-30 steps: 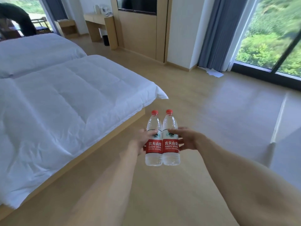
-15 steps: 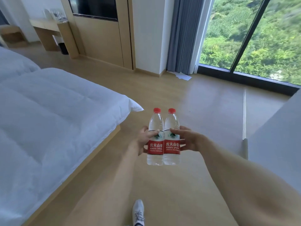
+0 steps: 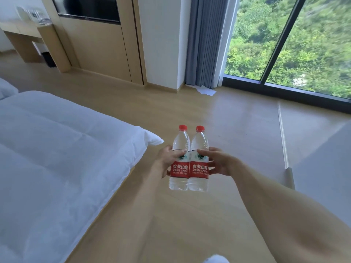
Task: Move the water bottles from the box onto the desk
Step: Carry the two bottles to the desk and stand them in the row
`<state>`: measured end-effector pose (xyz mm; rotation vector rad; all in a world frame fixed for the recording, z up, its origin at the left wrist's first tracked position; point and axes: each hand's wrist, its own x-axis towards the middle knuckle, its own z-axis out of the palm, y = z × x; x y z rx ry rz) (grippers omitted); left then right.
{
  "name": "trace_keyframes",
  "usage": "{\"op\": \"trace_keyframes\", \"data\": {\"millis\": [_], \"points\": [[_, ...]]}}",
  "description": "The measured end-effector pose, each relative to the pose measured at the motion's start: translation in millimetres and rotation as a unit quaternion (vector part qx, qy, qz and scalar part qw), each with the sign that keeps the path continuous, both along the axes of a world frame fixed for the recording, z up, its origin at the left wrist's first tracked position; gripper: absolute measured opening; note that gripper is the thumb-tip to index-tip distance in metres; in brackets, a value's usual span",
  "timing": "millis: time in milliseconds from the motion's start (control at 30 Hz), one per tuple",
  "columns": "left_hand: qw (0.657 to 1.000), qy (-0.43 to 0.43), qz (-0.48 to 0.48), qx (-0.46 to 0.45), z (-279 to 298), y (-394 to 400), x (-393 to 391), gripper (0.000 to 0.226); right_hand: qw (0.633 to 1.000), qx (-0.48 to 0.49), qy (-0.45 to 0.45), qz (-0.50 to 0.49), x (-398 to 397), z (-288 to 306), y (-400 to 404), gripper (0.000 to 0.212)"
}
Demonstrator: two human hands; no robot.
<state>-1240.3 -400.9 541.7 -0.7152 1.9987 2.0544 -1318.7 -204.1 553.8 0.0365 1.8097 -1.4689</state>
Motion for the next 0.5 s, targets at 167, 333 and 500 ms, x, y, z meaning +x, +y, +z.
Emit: {"op": "trace_keyframes", "data": {"millis": [167,333,500], "points": [[1.000,-0.007,0.003,0.001,-4.2,-17.9,-54.3,0.048,1.000,-0.007,-0.005,0.000,-51.0,-5.3,-14.6,0.041],[1.000,-0.016,0.008,0.000,-10.4,-32.2,-120.7,0.047,1.000,-0.007,-0.008,0.002,-119.6,-14.0,-29.5,0.041],[0.999,-0.019,0.025,-0.007,-18.0,-46.0,-206.5,0.039,1.000,0.001,-0.010,0.020,-216.4,-24.0,-49.4,0.041]]}}
